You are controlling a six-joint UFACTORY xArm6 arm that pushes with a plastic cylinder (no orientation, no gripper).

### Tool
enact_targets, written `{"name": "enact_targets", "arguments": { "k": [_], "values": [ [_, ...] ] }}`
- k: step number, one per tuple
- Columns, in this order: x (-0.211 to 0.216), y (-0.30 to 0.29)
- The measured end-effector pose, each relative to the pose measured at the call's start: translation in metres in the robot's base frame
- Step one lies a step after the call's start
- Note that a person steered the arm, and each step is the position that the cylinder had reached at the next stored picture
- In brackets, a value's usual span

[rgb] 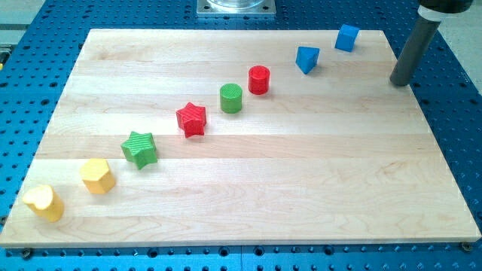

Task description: Move the arm to the bottom center of the board

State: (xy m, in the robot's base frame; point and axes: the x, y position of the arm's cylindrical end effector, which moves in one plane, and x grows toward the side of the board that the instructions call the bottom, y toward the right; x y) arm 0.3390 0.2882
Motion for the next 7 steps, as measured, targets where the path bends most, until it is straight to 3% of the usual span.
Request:
{"name": "enact_targets", "arguments": {
  "k": [7],
  "values": [
    [0.02, 0.028]
  ]
}}
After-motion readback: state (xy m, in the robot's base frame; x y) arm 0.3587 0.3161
